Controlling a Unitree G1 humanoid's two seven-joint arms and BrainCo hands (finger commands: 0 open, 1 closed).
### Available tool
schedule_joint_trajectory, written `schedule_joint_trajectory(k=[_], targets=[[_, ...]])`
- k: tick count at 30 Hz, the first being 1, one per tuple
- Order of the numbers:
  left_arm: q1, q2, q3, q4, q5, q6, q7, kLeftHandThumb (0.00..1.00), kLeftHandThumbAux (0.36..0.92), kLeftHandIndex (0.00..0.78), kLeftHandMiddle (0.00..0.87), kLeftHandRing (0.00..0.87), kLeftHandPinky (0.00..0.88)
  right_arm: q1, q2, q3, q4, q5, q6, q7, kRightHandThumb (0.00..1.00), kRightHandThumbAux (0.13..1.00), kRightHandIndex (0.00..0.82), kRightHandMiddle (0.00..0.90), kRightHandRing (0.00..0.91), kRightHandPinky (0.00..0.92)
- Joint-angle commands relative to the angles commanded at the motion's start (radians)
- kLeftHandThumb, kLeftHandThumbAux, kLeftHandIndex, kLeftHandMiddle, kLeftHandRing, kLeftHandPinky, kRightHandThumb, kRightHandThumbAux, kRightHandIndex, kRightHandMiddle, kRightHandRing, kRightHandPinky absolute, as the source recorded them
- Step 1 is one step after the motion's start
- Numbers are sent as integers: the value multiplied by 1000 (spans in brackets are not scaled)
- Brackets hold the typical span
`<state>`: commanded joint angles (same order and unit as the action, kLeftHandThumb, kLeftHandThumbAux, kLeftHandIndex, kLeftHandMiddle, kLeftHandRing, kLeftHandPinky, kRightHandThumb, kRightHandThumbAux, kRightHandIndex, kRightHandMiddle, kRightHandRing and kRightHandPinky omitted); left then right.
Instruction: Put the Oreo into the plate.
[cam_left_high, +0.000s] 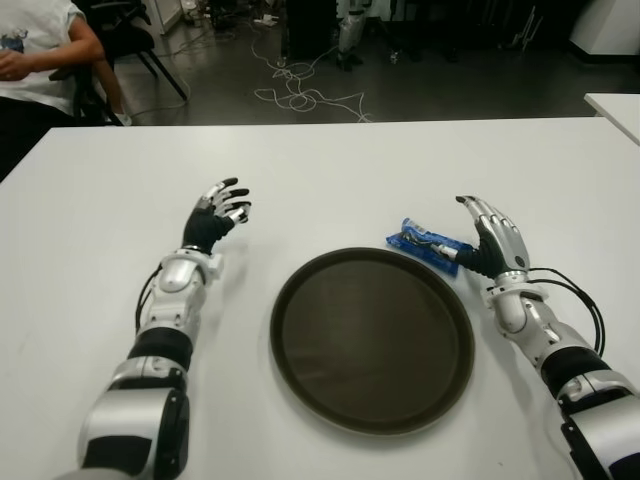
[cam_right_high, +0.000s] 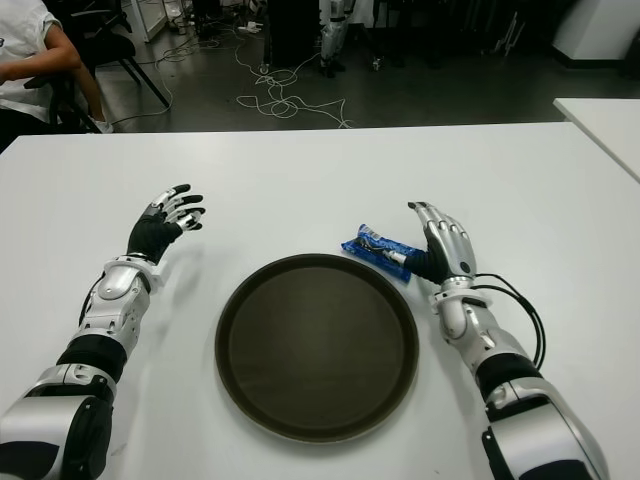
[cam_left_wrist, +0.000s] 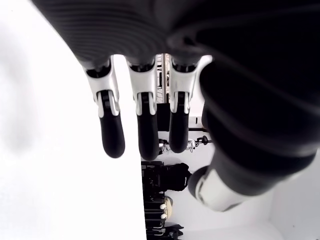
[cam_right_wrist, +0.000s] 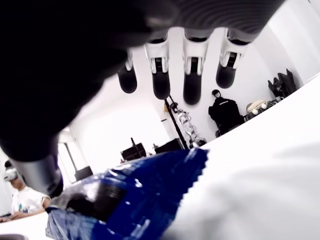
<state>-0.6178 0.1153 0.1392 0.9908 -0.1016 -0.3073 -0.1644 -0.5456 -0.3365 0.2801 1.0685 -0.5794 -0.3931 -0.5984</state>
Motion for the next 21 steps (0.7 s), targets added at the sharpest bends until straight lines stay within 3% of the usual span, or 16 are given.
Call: schedule_joint_trajectory(k=[16, 21], targets=[[0, -1, 1, 2, -4, -1, -8, 229, 837, 175, 254, 270, 334, 1, 10, -13, 4, 23, -1, -25, 246, 550, 98, 194, 211, 200], [0, 0, 0, -2, -2, 1, -9, 249, 832, 164, 252, 266, 333, 1, 8, -12, -3, 22, 2, -27, 248, 559, 106, 198, 205, 167]])
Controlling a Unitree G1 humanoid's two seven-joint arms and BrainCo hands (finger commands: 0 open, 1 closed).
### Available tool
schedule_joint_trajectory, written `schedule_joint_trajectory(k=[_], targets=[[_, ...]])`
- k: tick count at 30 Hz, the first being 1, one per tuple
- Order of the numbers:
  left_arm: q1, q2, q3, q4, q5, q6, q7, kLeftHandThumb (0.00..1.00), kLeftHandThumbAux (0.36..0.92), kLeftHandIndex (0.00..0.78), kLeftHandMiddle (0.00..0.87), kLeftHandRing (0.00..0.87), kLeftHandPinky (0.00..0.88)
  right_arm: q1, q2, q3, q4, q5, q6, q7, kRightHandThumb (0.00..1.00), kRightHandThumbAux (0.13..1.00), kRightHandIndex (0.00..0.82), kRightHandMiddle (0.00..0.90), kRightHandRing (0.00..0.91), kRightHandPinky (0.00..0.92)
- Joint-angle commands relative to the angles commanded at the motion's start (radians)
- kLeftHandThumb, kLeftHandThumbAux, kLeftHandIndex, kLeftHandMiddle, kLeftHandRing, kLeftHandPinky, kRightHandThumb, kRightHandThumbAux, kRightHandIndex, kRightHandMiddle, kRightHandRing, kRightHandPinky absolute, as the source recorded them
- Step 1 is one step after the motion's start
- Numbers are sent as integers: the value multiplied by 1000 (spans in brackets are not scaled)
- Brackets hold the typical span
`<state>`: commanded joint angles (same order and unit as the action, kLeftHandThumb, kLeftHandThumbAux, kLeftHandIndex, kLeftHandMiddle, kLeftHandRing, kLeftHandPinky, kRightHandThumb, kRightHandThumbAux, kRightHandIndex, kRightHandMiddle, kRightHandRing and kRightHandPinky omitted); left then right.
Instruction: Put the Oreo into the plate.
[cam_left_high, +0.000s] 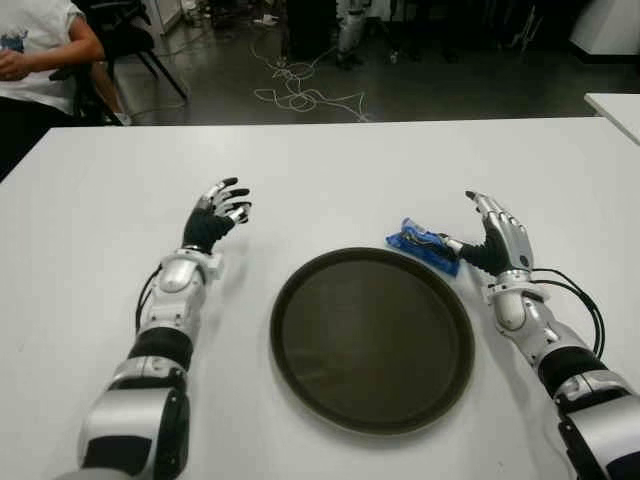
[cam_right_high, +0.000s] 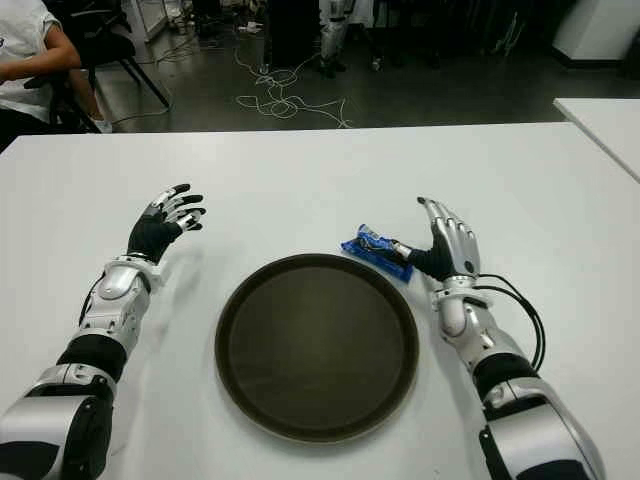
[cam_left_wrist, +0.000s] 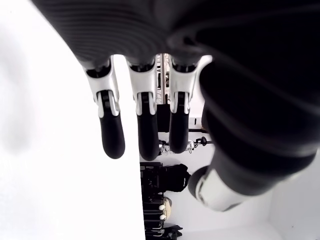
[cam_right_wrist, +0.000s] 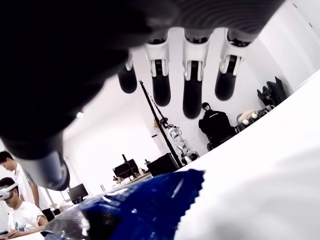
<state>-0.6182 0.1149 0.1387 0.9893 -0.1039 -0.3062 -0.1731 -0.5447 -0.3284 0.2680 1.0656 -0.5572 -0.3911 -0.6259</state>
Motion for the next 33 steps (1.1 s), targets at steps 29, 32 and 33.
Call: schedule_joint_trajectory(k=[29, 32, 33], targets=[[-7, -9, -2, 3, 3, 10, 17, 242, 822, 176, 264, 269, 329, 3, -27, 29, -44, -32, -35, 21, 254, 555, 101, 199, 225, 215], [-8, -8, -1, 4, 1, 14, 15, 239, 828, 172, 257, 263, 329, 2, -40, 35, -71, -39, -27, 38, 247, 555, 100, 199, 227, 219], [-8, -8, -1, 3, 1, 15, 14, 239, 829, 171, 255, 261, 329, 2, -43, 37, -81, -41, -25, 43, 246, 555, 101, 200, 228, 221]])
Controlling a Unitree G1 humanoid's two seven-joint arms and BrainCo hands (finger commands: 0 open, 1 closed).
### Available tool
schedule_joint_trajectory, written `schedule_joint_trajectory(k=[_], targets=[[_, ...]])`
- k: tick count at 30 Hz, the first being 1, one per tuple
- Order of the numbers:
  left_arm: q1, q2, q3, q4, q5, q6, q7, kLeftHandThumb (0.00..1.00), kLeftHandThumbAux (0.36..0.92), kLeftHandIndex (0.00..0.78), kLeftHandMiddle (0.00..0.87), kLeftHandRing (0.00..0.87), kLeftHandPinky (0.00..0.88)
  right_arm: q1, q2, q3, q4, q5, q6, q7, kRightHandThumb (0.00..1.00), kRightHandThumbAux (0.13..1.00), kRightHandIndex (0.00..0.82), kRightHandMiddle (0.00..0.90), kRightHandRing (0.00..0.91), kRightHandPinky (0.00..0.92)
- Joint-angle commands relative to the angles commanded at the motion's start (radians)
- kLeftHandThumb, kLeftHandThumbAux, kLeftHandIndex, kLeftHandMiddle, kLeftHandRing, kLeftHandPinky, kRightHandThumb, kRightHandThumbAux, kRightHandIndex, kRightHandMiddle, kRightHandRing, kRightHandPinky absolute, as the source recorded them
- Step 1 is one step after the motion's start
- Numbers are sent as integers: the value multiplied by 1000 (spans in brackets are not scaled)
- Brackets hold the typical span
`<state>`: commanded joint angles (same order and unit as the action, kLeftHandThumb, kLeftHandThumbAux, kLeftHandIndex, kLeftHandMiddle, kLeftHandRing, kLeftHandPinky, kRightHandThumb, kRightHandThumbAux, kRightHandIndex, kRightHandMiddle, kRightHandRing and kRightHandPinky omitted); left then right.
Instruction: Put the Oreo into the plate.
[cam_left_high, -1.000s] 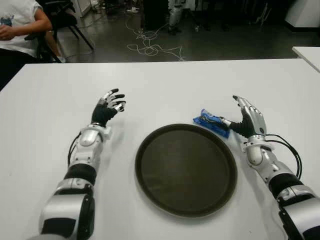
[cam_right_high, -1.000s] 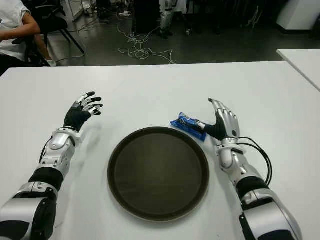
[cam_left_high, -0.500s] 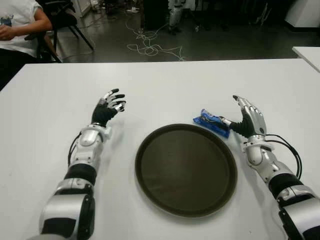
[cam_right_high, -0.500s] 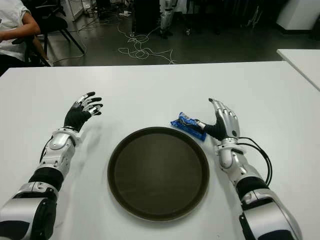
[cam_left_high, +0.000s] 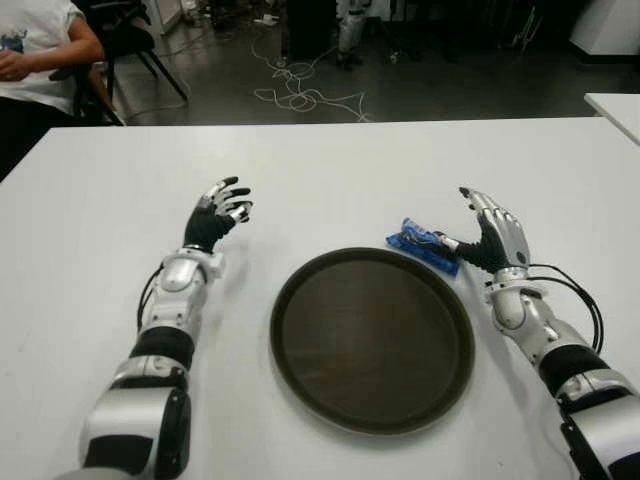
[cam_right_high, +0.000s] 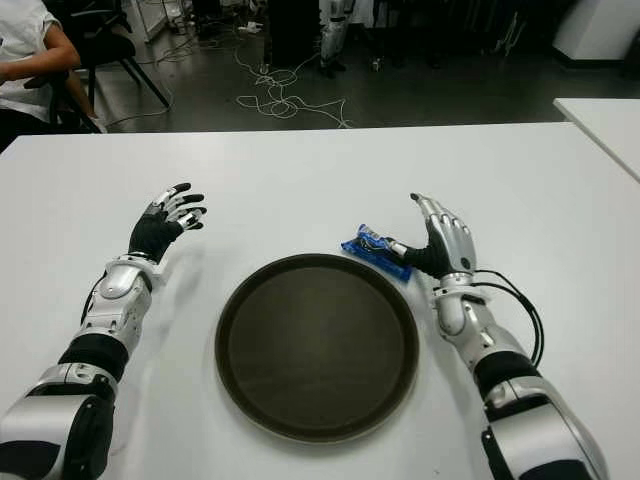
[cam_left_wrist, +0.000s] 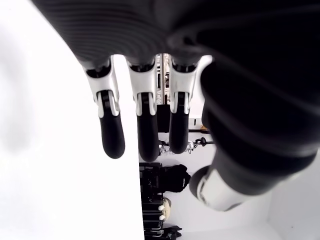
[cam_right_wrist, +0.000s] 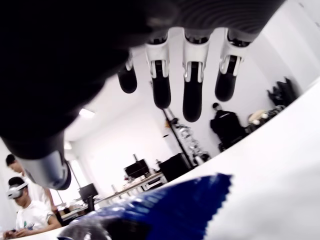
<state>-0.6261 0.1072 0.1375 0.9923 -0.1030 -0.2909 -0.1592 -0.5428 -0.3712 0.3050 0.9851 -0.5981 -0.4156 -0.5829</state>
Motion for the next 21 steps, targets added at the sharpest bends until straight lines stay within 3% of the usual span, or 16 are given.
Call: schedule_joint_trajectory(k=[11, 14, 18, 21], targets=[[2, 2, -1, 0, 2, 4, 1, 230, 836, 178, 256, 260, 326, -17, -67, 25, -172, -45, 70, 159, 172, 533, 95, 199, 253, 287], [2, 2, -1, 0, 3, 7, 4, 225, 833, 180, 255, 257, 317, -14, -85, 28, -238, -55, 113, 233, 146, 540, 87, 188, 240, 269], [3, 3, -3, -2, 5, 7, 5, 216, 815, 183, 257, 256, 311, -20, -112, 41, -364, -73, 220, 423, 85, 574, 50, 155, 206, 253], [4, 4, -3, -2, 5, 6, 2, 207, 812, 184, 257, 256, 311, -12, -116, 43, -406, -78, 260, 478, 34, 593, 27, 135, 187, 243]])
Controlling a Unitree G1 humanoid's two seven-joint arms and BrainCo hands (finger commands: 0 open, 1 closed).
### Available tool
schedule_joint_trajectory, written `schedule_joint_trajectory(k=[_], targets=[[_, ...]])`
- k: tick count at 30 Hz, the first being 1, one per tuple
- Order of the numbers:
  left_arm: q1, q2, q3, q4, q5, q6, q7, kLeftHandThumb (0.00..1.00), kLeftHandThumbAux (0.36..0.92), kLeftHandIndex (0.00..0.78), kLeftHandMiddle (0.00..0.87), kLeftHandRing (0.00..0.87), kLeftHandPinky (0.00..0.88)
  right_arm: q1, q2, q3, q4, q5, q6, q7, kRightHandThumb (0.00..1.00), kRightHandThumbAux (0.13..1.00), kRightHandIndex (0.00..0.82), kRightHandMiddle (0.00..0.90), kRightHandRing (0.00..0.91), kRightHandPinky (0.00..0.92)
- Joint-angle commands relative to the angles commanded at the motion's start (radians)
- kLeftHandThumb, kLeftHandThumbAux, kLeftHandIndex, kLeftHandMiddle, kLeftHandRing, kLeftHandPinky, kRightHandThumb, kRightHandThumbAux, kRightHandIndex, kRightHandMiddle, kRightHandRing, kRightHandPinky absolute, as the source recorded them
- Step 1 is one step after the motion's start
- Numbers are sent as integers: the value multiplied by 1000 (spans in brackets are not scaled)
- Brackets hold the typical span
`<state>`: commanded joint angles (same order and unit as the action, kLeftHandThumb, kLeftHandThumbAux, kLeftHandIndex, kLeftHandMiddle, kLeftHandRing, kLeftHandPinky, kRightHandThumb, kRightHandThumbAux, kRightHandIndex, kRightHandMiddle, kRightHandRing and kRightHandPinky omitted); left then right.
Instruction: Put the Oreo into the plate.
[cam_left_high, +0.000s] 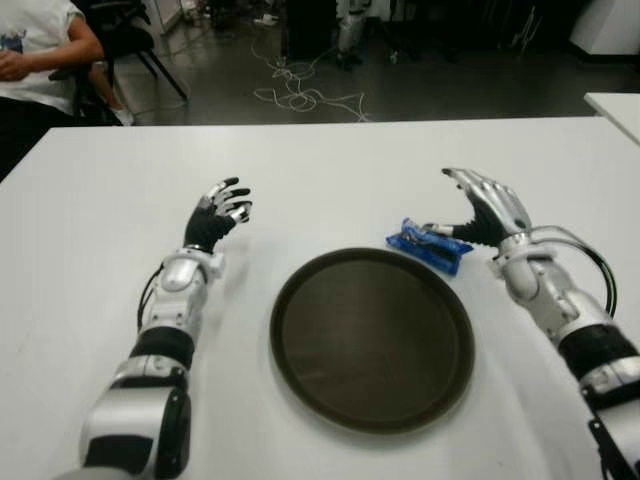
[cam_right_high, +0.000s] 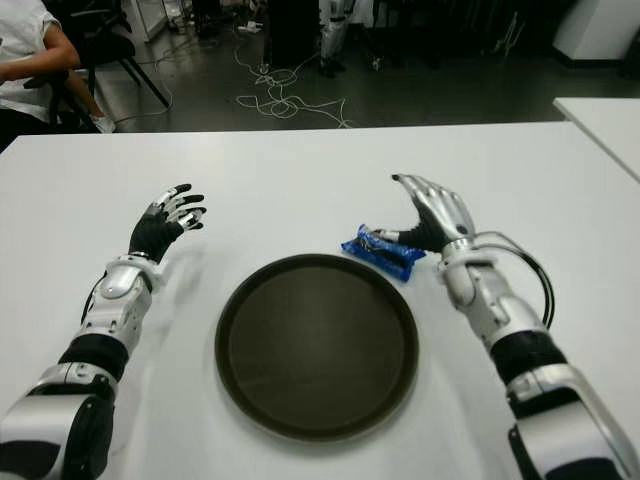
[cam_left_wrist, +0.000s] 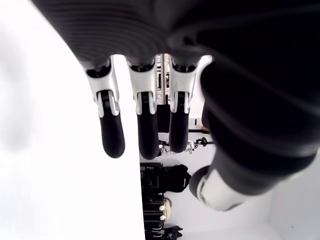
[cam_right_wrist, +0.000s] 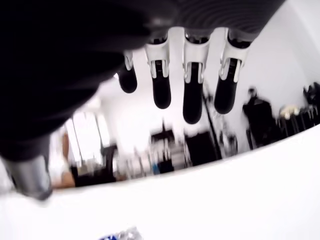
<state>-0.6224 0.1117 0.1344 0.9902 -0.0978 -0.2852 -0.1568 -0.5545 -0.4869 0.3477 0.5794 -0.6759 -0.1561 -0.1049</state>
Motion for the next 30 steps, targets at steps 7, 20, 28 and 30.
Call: schedule_joint_trajectory(k=[7, 20, 28, 30], targets=[[2, 3, 2, -2, -7, 3, -16, 204, 801, 176, 261, 265, 317, -30, 2, 25, -2, -24, 58, 90, 2, 583, 8, 120, 179, 251], [7, 6, 3, -11, -6, 0, -20, 218, 799, 174, 263, 272, 337, -61, 24, 53, 28, -40, 97, 119, 0, 564, 8, 116, 185, 263], [15, 8, 0, -26, -4, 5, -21, 224, 808, 181, 267, 265, 323, -101, 42, 76, 115, -38, 95, 118, 0, 568, 23, 126, 188, 240], [17, 8, 0, -28, -4, 6, -21, 219, 805, 183, 269, 266, 321, -107, 44, 80, 127, -36, 95, 120, 0, 565, 31, 130, 183, 222]])
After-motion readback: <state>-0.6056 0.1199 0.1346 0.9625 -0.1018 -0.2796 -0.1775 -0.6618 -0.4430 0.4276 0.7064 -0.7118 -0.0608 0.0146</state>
